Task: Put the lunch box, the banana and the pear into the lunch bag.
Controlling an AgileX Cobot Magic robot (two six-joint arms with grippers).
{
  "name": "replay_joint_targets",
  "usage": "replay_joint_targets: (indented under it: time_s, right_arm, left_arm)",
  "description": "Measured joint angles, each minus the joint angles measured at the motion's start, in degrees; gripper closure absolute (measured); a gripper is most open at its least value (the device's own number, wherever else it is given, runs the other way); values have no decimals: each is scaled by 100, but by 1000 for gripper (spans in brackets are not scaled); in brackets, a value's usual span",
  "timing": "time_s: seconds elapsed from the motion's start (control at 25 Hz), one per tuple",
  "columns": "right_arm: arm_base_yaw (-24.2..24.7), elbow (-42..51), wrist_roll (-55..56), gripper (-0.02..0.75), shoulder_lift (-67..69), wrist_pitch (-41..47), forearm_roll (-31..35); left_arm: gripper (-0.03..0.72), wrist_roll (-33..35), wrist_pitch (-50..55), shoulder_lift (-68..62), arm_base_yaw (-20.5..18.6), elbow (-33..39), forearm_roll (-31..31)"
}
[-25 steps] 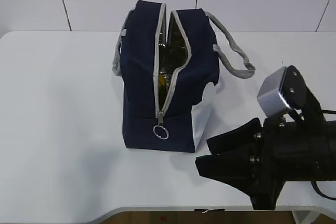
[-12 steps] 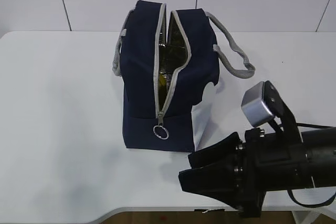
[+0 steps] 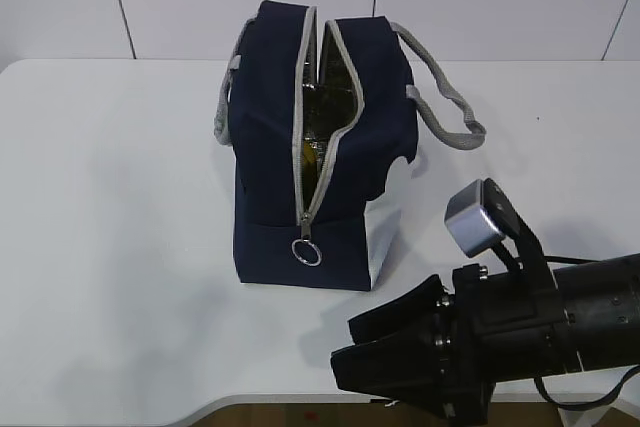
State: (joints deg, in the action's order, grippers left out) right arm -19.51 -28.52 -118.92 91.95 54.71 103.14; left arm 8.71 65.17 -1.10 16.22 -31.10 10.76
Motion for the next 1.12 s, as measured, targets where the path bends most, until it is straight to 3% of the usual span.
replay_joint_targets:
  time_s: [0.28, 0.48, 1.12]
  right_arm:
    - [0, -39, 19, 252, 7, -107, 4]
    - [0, -293, 19, 246, 95, -455, 4]
    - [0, -1259, -473, 245, 949, -917, 13]
  left_arm:
    - [482, -10, -121, 0, 0, 101, -40]
    - [465, -355, -121, 0, 0, 101, -526]
    - [449, -413, -129, 0, 0, 101, -585]
